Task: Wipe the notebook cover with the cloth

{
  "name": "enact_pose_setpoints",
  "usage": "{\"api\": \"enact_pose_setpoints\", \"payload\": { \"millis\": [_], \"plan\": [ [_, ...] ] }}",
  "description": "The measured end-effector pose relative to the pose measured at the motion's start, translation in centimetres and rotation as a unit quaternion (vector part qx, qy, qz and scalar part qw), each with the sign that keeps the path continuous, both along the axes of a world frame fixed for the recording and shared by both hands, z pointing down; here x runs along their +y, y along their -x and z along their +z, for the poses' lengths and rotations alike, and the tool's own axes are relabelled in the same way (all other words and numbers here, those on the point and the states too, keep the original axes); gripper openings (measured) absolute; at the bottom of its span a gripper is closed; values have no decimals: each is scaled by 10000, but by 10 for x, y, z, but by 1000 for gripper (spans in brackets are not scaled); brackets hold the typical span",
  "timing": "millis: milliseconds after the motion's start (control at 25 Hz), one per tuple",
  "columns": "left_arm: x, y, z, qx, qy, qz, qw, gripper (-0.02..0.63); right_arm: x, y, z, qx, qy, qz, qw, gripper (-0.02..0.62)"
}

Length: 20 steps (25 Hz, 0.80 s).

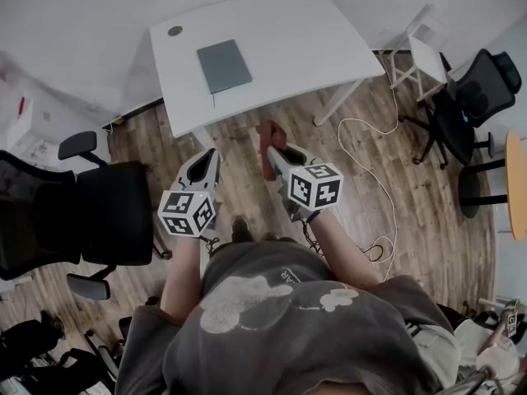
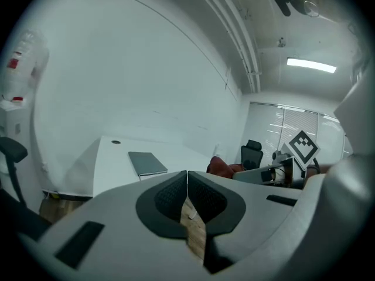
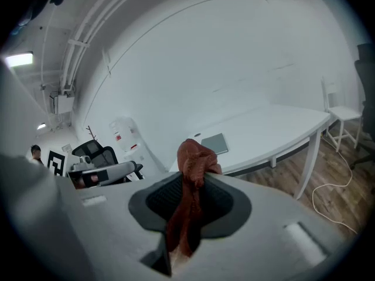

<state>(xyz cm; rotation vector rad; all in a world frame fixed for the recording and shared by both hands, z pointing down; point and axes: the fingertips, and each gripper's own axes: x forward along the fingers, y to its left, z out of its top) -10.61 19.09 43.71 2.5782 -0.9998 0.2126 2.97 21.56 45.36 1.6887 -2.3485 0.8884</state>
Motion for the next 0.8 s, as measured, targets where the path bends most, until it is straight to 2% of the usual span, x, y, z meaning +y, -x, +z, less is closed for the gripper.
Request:
{"api": "enact_pose_setpoints", "payload": {
  "millis": [160,560,800],
  "plan": [
    [-12,7,6,-5,42,-8,10000,-3,-12,17,1,-86,-40,-316,9995,86],
    [-74,43,18,37,171,14,9998,-3,-71,27,12,100,25,166,9998,87],
    [-102,50,17,30,122,133,9998,-3,-93,26,11,289,-17,354,9990,87]
  ]
}}
